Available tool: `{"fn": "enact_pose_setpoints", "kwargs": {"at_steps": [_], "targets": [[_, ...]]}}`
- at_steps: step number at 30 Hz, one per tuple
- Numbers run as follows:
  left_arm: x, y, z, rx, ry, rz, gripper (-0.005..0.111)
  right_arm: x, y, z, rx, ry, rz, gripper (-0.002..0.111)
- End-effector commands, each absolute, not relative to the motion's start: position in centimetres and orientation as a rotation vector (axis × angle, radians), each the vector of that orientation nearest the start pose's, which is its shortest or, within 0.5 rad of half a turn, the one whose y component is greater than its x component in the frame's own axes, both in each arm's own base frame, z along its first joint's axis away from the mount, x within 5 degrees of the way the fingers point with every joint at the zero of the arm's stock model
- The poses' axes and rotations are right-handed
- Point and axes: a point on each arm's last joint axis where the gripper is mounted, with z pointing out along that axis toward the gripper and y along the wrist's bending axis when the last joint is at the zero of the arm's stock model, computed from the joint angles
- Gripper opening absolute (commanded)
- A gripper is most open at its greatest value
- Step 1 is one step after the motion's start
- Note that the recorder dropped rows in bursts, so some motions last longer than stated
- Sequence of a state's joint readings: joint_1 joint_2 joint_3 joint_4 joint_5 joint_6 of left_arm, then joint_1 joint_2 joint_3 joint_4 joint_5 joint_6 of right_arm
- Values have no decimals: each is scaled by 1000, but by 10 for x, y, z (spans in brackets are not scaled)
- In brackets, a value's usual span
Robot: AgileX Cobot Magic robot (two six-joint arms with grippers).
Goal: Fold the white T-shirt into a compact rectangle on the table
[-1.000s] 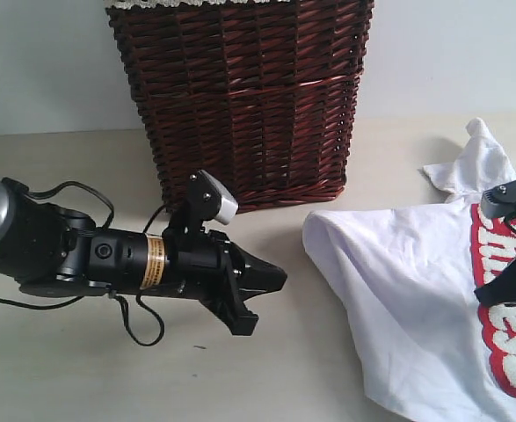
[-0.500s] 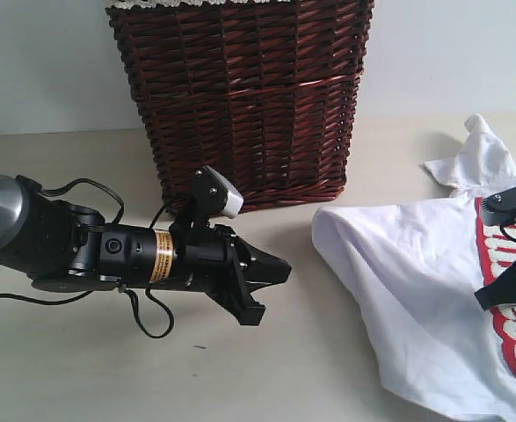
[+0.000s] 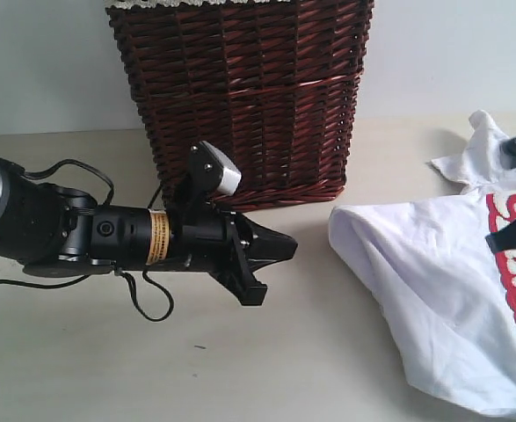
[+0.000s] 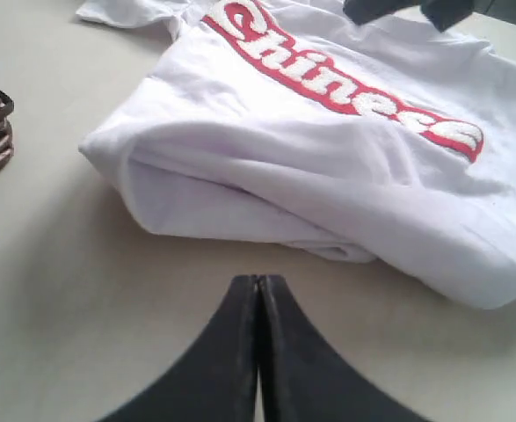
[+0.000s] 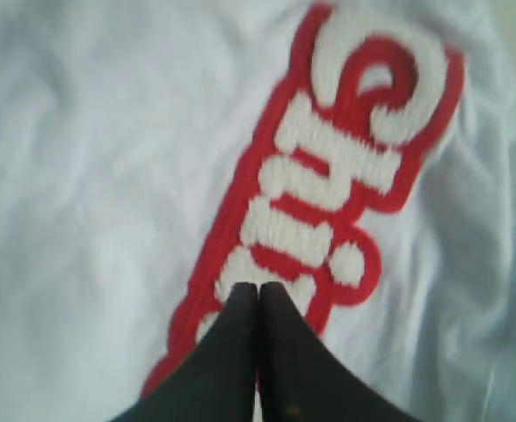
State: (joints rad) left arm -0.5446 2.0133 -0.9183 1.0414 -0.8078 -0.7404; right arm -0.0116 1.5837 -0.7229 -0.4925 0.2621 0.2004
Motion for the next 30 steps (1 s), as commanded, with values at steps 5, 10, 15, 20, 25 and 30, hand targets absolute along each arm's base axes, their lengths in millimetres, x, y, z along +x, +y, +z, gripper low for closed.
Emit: {"fn": "enact_pose_setpoints", "kwargs": {"at_steps": [5, 10, 15, 20, 25, 30], "targets": [[290, -248, 137, 1070, 1759, -956, 0, 256, 48, 196, -641, 2595, -112, 23], [284, -283, 138, 1182, 1655, -969, 2, 243, 77, 186, -847, 2643, 63, 20], [266, -310, 133, 1193, 1692, -1063, 21, 250, 79, 189, -753, 2588, 91, 30], [269, -308, 133, 1160, 1732, -1070, 38, 252, 83, 177, -685, 2645, 157, 51], [286, -292, 130, 1109, 1792, -989, 39, 257, 85, 149, -699, 2737, 157, 51], [309, -268, 134, 973, 1853, -980, 39, 260, 86, 126, -689, 2818, 167, 51]]}}
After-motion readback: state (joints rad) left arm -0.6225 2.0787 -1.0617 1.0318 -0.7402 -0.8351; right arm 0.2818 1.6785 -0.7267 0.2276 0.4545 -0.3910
